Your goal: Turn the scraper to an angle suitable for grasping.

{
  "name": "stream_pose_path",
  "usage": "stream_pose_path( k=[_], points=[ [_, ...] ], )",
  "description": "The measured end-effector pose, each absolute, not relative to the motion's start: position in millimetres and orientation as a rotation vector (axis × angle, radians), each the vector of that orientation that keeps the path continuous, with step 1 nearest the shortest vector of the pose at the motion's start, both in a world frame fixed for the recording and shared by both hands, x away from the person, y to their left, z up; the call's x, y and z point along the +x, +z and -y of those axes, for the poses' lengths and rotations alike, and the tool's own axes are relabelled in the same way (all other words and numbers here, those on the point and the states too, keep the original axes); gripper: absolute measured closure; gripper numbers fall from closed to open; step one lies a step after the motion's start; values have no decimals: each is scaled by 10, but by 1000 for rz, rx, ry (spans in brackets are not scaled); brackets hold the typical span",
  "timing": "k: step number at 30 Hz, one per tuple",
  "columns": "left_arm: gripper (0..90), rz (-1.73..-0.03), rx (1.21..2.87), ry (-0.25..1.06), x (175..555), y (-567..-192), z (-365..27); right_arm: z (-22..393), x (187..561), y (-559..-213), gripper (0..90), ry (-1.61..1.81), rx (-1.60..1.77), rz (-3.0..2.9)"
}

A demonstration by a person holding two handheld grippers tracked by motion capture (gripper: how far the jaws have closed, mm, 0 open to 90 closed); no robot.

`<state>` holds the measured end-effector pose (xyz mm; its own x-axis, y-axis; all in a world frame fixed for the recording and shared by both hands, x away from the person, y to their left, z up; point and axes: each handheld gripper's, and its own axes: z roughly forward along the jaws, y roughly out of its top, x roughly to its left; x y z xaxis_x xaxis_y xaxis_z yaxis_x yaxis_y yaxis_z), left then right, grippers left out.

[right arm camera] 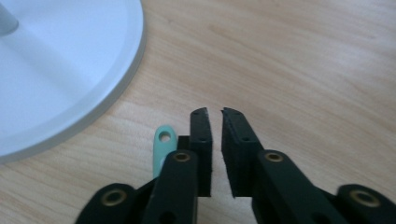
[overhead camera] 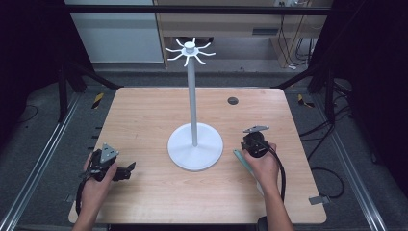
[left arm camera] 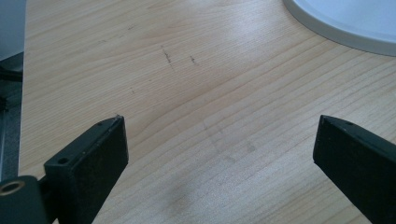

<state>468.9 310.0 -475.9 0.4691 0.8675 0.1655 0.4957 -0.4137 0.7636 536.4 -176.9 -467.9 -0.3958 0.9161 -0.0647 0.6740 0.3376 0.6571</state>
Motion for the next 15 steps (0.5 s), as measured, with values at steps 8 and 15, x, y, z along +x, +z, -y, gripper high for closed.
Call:
stream_pose_path(
  k=[8,15],
  points=[
    [31,-1119,2079,742,4691,-4759,-3088,1755,5336,-4767,900,752,1408,-2237],
    [31,-1115,2086,740,4694,-4763,-3077,1765,5354,-4824,900,747,1436,-2261]
  ],
)
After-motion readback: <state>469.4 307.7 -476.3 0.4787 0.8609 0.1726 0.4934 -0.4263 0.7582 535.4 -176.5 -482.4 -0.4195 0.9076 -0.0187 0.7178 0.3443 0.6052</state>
